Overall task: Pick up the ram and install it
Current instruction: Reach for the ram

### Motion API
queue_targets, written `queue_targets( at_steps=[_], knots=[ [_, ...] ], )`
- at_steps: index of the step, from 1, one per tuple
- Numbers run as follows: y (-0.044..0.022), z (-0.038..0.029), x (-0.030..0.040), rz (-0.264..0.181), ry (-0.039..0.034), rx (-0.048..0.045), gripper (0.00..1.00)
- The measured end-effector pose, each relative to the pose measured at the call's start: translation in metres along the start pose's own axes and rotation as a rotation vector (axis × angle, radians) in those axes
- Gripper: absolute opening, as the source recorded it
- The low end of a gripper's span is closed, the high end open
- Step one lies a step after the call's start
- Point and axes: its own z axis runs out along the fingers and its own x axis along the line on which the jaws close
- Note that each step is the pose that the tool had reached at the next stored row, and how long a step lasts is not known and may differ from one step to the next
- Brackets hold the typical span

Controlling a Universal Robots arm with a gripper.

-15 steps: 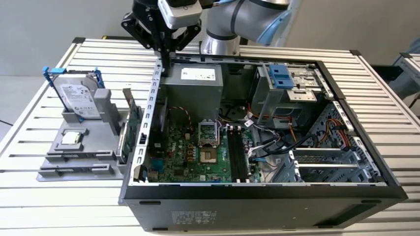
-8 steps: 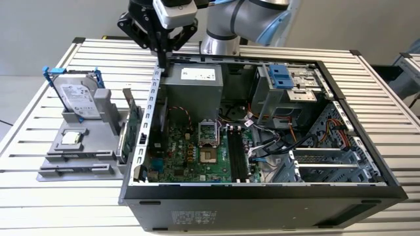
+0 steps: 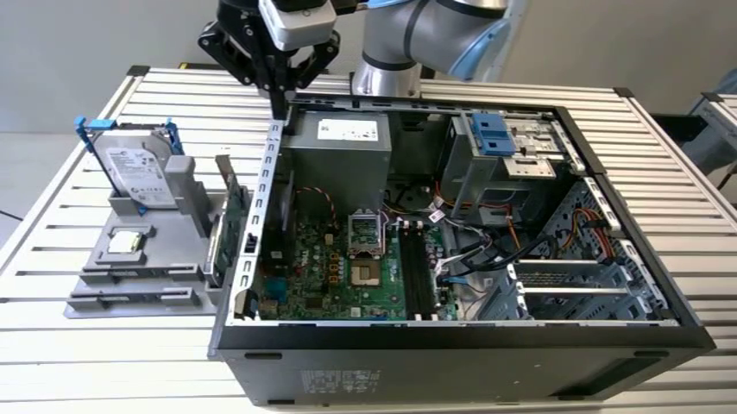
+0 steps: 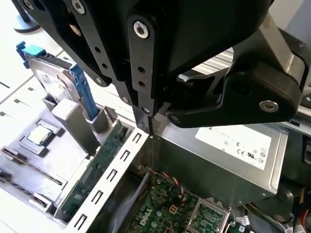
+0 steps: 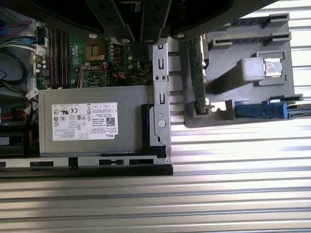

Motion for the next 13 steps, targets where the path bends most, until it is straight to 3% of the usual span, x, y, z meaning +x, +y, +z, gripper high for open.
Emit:
queue_targets(
  at_steps=[13],
  knots=[
    [-0.0005, -0.0002, 0.0096, 0.0, -0.0001, -0.0001, 0.0]
  ],
)
